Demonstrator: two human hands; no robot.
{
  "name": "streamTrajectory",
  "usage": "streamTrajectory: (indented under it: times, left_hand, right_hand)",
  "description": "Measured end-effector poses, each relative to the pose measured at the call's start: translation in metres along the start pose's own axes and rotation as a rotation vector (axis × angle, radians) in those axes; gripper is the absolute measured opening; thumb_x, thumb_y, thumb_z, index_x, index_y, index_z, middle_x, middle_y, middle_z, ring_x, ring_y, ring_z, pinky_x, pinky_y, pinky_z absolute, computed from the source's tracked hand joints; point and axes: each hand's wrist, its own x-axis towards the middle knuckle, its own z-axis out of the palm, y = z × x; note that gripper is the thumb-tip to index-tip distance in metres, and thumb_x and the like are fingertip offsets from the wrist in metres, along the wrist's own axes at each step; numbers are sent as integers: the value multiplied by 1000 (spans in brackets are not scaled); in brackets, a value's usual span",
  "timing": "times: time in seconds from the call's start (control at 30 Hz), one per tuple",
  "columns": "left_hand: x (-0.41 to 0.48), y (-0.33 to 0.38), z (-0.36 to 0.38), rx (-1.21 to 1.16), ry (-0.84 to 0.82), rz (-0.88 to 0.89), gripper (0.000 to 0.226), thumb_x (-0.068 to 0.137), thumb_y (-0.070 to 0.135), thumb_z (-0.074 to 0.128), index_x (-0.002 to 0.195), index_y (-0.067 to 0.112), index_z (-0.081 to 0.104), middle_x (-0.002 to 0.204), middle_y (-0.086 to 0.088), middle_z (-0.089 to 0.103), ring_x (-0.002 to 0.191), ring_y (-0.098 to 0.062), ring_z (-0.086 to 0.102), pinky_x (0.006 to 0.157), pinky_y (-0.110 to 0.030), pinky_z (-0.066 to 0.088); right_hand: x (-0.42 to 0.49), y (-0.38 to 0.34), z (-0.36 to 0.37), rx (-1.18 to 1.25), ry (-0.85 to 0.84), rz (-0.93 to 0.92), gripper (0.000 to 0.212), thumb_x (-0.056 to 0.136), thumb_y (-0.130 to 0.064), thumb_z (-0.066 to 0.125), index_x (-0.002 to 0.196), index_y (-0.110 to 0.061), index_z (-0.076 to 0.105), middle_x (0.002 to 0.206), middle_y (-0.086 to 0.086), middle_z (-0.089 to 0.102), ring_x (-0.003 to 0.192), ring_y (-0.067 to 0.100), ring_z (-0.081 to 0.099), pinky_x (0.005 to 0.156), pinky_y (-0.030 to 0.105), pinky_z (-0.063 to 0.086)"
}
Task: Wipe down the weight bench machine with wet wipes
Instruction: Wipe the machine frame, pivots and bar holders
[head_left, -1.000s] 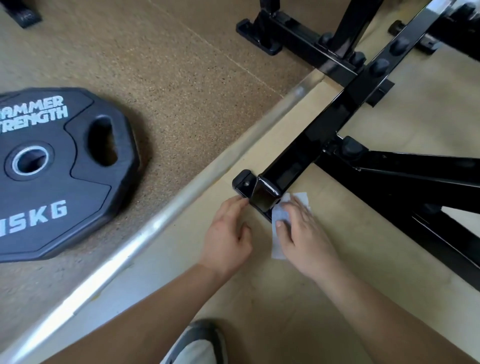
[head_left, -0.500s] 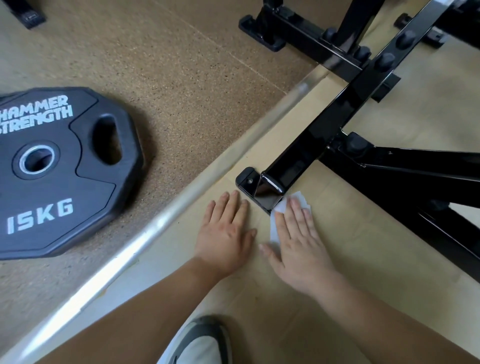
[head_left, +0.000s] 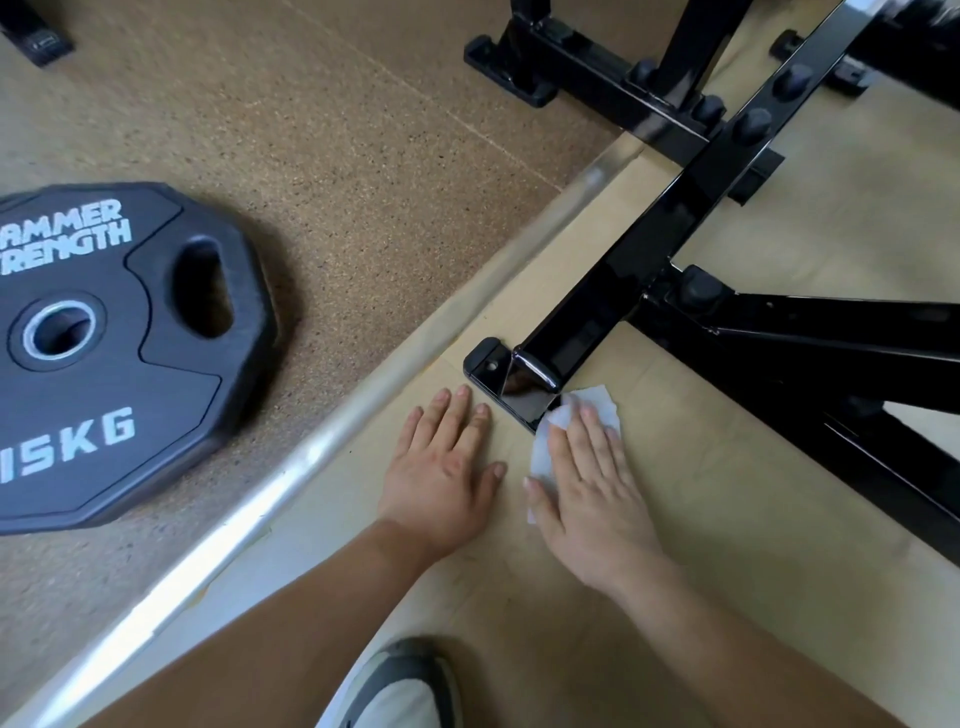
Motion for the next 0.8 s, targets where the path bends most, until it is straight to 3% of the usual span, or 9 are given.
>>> streamTrajectory:
  times: [0.13, 0.2, 0.3, 0.37, 0.47, 0.53, 0.6, 0.7, 0.8]
  left_hand:
    - [-1, 2, 0, -3, 8, -18, 74, 99, 62, 34, 162, 25, 27, 172, -2, 12, 159, -24, 7, 129, -46, 5]
    - [-1, 4, 1, -32, 29, -31, 74, 97, 62, 35, 161, 24, 33, 171, -3, 17, 159, -25, 12, 129, -47, 10]
    - [3, -3, -5, -40, -71, 1, 78, 97, 65, 29, 164, 29, 13, 172, 3, -5, 159, -20, -7, 129, -41, -4]
    - [7, -14, -17, -92, -159, 61, 80, 97, 59, 42, 165, 31, 11, 171, 7, -9, 159, -16, -9, 127, -32, -7]
    - [10, -24, -33, -316, -70, 26, 57, 95, 38, 56, 150, 24, 51, 165, 4, 35, 152, -20, 33, 121, -23, 24]
    - [7, -12, -44, -411, 119, -87, 29, 99, 32, 53, 120, 21, 69, 130, 5, 66, 119, -19, 62, 98, -27, 47]
    - [0, 16, -60, -748, 151, -286, 32, 105, 38, 50, 95, 16, 71, 93, 9, 69, 86, -12, 64, 83, -32, 49]
    - [-17, 56, -85, -1295, -89, -350, 46, 107, 49, 47, 86, 17, 74, 81, 7, 70, 84, -12, 68, 88, -34, 55]
    - [-22, 68, -83, -1324, -9, -336, 40, 106, 40, 53, 84, 12, 70, 77, -7, 66, 77, -16, 61, 79, -38, 52]
  right_hand:
    - [8, 9, -16, 36, -68, 84, 89, 91, -66, -9, 165, -17, -3, 171, 5, -20, 154, 15, -30, 125, 38, -21]
    - [4, -4, -15, 65, -63, 34, 87, 94, -65, 0, 165, -14, 0, 172, 6, -17, 154, 16, -31, 127, 41, -15]
    - [-6, -16, -16, 89, -64, -42, 79, 99, -52, 16, 164, -9, 6, 173, 6, -8, 156, 14, -23, 127, 37, -10]
    - [-9, -19, -24, 221, -38, -69, 73, 100, -43, 31, 163, -8, 21, 173, 1, 6, 157, 8, -11, 129, 29, -3]
    - [-17, -19, -33, 475, 245, -23, 63, 95, -38, 42, 150, -8, 48, 164, -6, 34, 155, 3, 17, 125, 36, 28]
    - [-27, -19, -38, 472, 335, -103, 64, 96, -32, 47, 153, -4, 45, 166, 0, 32, 157, 12, 21, 125, 34, 26]
    - [-37, -25, -42, 439, 324, -233, 66, 97, -26, 48, 157, -2, 37, 169, 6, 26, 159, 20, 17, 127, 36, 22]
    - [-42, -35, -50, 501, 226, -325, 78, 88, -9, 53, 162, -8, 26, 172, 1, 19, 160, 18, 12, 127, 39, 24]
    - [-33, -37, -62, 709, 231, -343, 68, 81, -4, 52, 148, -14, 53, 162, -2, 42, 152, 14, 35, 120, 35, 38]
